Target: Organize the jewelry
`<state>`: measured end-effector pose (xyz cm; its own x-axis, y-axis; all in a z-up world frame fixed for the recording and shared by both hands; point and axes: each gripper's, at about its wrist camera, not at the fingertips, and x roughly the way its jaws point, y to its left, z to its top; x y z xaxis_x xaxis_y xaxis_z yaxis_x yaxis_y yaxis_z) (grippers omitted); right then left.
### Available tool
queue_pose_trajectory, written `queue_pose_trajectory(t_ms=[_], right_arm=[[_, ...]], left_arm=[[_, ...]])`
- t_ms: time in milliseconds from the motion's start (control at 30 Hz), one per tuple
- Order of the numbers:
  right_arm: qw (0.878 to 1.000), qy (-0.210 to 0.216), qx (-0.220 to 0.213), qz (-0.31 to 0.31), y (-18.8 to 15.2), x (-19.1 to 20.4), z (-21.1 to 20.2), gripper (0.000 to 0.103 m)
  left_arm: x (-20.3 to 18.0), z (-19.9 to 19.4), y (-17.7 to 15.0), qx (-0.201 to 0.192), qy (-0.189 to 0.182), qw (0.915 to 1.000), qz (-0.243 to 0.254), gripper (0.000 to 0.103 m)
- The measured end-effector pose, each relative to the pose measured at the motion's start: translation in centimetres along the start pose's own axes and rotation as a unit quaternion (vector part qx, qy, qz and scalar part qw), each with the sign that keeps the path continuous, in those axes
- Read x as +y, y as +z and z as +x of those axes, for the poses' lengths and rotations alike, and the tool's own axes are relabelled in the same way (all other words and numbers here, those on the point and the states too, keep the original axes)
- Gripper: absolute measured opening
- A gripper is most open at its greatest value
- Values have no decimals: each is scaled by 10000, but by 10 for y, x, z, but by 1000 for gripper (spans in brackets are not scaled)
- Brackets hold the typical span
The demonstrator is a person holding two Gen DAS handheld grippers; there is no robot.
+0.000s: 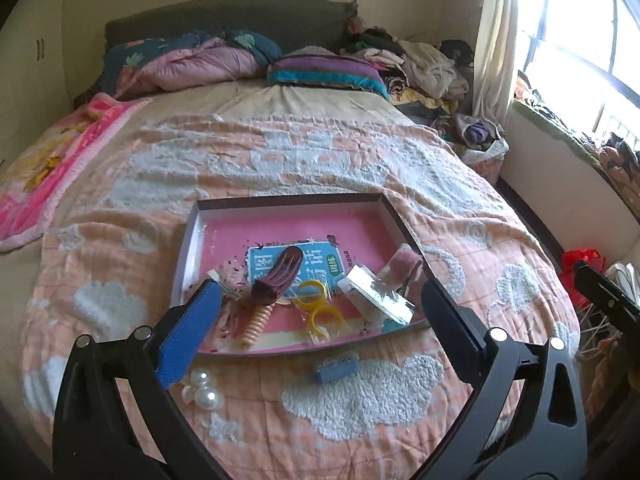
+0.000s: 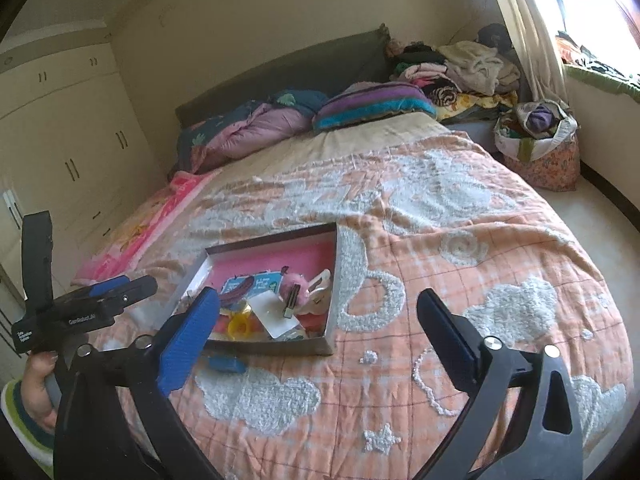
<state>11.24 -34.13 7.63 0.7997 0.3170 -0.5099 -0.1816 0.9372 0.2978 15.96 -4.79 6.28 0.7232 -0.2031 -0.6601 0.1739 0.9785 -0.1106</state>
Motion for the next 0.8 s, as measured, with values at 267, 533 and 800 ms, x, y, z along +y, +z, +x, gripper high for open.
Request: queue_pose_trajectory(t_ms=[267,533,800], right_arm=[[9997,121,-116,-172,-1,20,-19,99],[9987,270,-83,-429,-9,48,-20,99],[9967,412,102,-689,-21,76,-9,99]], left_arm=[[9,-27,-14,-121,104,9999,-54,94],[26,-47,-31,-211,300,9992,-140,94],[47,-55,-46,-179,477,9985,-222,94]])
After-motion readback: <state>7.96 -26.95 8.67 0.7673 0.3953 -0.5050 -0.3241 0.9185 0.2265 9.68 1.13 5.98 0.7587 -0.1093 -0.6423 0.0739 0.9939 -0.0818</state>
